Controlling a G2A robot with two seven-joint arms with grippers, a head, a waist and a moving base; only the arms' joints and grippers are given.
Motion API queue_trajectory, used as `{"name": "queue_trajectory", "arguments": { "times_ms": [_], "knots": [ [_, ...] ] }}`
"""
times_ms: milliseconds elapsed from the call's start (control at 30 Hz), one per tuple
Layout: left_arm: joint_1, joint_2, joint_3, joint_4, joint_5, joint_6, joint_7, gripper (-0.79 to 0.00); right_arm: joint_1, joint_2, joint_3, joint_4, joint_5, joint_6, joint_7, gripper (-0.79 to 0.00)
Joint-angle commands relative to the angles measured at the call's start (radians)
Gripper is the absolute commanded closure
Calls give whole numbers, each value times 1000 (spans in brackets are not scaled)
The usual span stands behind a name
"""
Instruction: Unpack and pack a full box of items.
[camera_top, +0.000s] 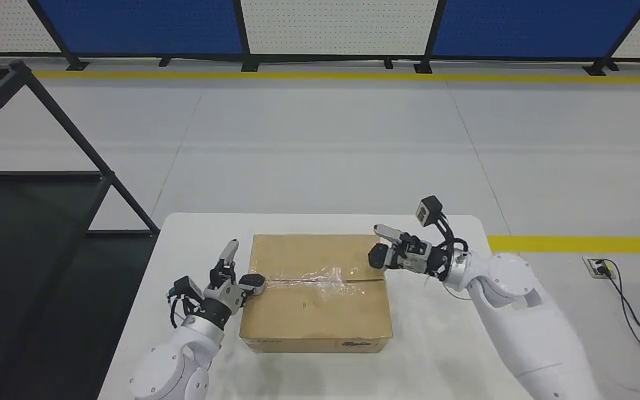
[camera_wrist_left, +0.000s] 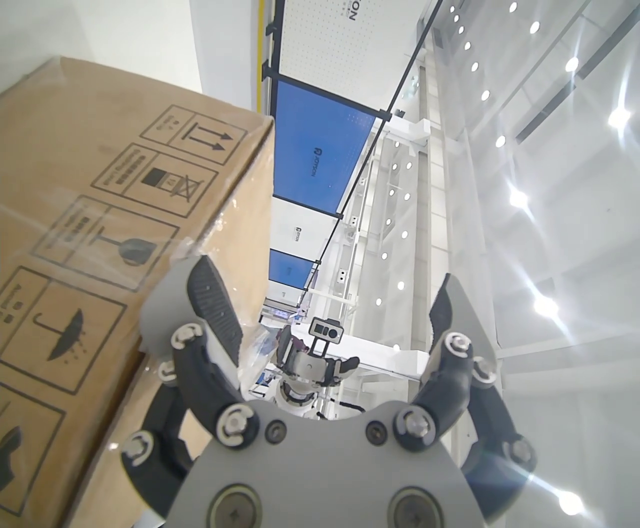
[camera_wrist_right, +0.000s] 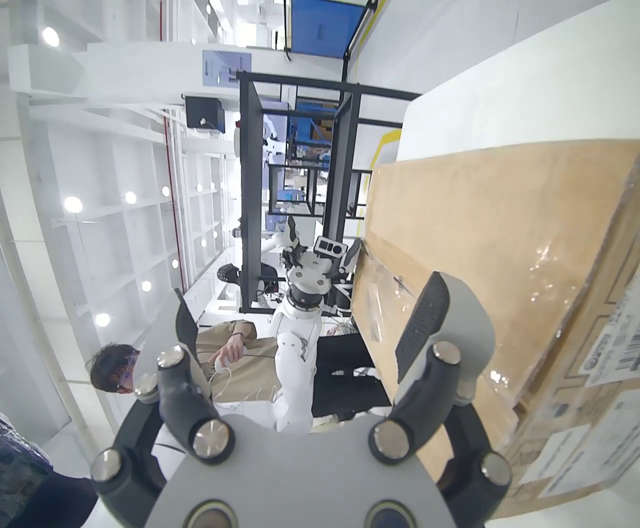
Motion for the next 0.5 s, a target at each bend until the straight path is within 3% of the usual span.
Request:
{"name": "queue_trajectory", "arguments": {
  "times_ms": [0,200,300,467],
  "knots": [
    [1,0,1,-1,0,-1,1,-785,0,0,-1,1,-1,0,7,-785],
    [1,0,1,-1,0,-1,1,-785,0,1,-1,-6,-15,-8,-3,-785],
    [1,0,1,-1,0,-1,1,-785,-35,11,-12,-113,-173,-94,-19,-785],
    [1,0,1,-1,0,-1,1,-785,-134,45,-9,-355,-646,-174,-111,-785]
  ]
}}
